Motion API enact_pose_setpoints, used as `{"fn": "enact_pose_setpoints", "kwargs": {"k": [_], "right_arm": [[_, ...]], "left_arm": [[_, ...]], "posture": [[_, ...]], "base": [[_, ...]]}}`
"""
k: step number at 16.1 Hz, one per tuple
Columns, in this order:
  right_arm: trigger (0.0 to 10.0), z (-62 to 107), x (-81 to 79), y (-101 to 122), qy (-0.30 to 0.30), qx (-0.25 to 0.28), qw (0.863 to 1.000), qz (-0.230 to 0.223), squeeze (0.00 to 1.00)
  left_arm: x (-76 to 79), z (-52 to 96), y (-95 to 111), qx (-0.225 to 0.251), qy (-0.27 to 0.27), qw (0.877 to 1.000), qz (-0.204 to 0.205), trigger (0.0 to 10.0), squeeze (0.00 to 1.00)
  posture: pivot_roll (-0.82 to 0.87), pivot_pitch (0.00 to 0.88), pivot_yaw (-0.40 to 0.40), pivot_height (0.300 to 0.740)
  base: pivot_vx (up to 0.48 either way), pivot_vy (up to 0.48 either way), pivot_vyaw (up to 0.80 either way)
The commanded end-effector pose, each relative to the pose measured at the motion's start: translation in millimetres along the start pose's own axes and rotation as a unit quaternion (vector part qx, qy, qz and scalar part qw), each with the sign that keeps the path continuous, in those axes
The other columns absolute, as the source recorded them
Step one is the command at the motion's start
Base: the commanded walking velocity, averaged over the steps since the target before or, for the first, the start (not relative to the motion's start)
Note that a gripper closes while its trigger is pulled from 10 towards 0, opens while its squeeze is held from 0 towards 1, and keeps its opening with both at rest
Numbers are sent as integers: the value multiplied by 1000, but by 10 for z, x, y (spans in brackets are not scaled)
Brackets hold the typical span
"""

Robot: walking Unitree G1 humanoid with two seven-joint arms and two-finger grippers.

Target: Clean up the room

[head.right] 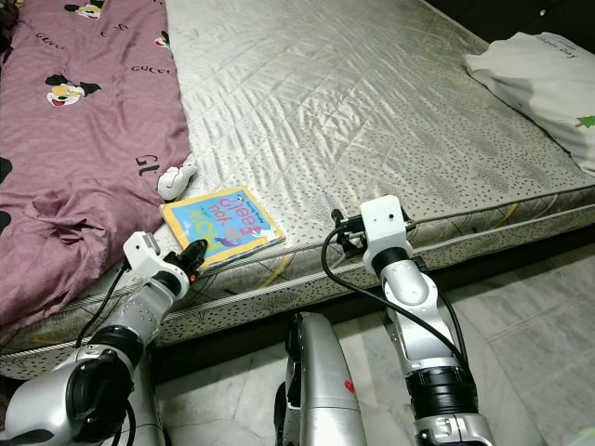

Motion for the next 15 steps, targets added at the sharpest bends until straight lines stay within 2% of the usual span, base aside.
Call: {"fn": "enact_pose_setpoints", "kwargs": {"k": [1, 3, 4, 5, 7, 8, 10, 11, 13, 15], "right_arm": [[10000, -14, 47, 13, -8, 2, 1000, 2, 0], [10000, -27, 36, 13, -10, 5, 1000, 1, 0], [10000, -34, 31, 15, -12, 6, 1000, 0, 0], [10000, -55, 33, 30, -18, 10, 1000, -1, 0], [10000, -84, 40, 39, -23, 12, 1000, -4, 0], [10000, -130, 25, 49, -27, 16, 999, -9, 0], [10000, -198, -27, 95, -28, 26, 999, -22, 0], [10000, -266, -96, 160, -25, 38, 998, -37, 0], [10000, -294, -141, 190, -24, 43, 997, -57, 0], [10000, -324, -191, 155, -24, 33, 993, -113, 0]], "left_arm": [[-23, 7, -117, -29, 12, 999, -13, 0, 0], [-31, 5, -82, -23, 15, 999, -32, 0, 0], [-19, -3, -19, -9, 18, 997, -70, 0, 0], [20, -18, 156, 29, 35, 982, -184, 0, 0], [119, -28, 297, 71, 32, 971, -224, 0, 0], [235, -17, 460, 118, 23, 956, -268, 0, 0], [376, 17, 626, 169, 14, 933, -317, 0, 0], [518, 58, 768, 209, 2, 910, -358, 0, 0], [616, 94, 833, 229, -9, 891, -392, 0, 0], [709, 145, 831, 232, -33, 874, -426, 0, 0]], "posture": [[-88, 45, -89, 495], [-82, 36, -81, 495], [-80, 30, -77, 495], [-73, 20, -69, 495], [-56, 10, -63, 495], [-31, 0, -57, 495], [0, 0, -43, 495], [17, 0, -31, 495], [28, 0, -20, 495], [51, 0, -5, 495]], "base": [[0, 0, 0], [0, 0, 0], [0, 0, 0], [0, 0, 0], [0, 0, 0], [0, 0, 0], [0, 0, 0], [0, 0, 0], [0, 0, 0], [0, 0, 0]]}}
Point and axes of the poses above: a point about 5 cm out from each wrist's last joint towards the gripper, its own z axis pointing back from the gripper into the wrist, its own y axis along the axis of the wrist's last joint, x = y × z, the point moved 3 cm from there along -z, pointing out of the wrist towards the gripper
